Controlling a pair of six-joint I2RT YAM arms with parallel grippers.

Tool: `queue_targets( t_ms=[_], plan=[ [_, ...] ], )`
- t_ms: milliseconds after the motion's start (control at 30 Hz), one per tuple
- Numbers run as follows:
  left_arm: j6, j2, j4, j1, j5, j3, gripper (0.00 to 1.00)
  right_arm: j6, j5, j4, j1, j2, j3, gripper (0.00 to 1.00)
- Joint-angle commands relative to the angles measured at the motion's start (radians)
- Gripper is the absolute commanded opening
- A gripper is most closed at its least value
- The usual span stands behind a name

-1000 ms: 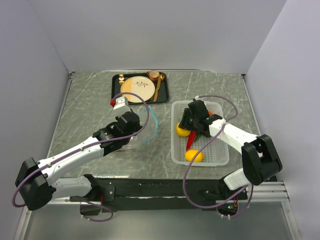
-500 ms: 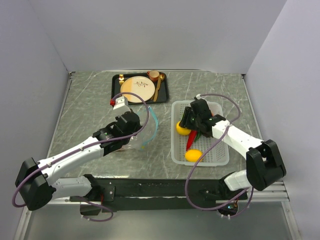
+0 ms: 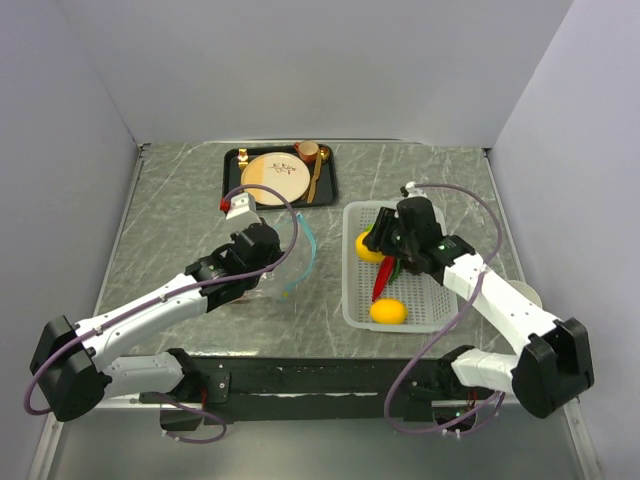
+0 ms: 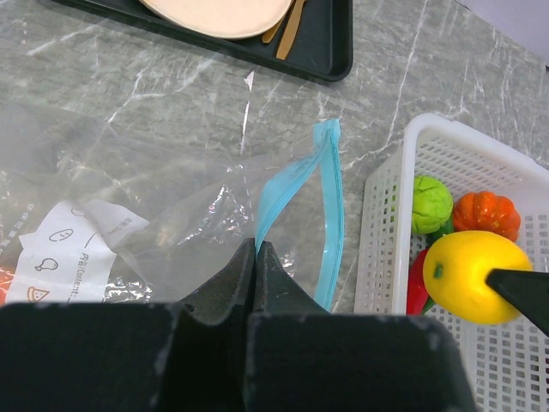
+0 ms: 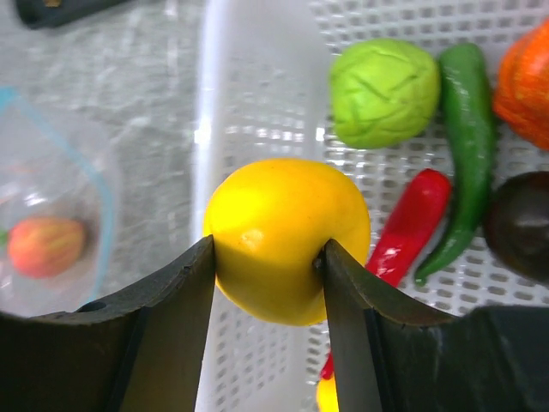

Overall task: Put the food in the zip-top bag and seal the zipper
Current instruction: Pick up the fake fruit from the bin, then place the fake fruit in the zipper food storage bag.

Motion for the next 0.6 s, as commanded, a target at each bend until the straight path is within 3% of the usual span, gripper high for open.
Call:
queue_targets(
  t_ms=[0, 167, 567],
  plan=[
    [-0.007, -0.011, 0.030, 0.002, 0.005, 0.002, 0.01, 0.019, -0.097, 0.060, -0.005, -0.050, 0.060, 0.40],
    [-0.008, -0.008, 0.030, 0.002, 0.008, 0.000, 0.01, 0.060, -0.255, 0.151, 0.009, -0.032, 0.072, 0.39],
    [-0.012, -0.019, 0.038, 0.003, 0.012, -0.001, 0.01, 0.096, -0.298, 0.252, 0.144, 0.108, 0.173, 0.40]
  ],
)
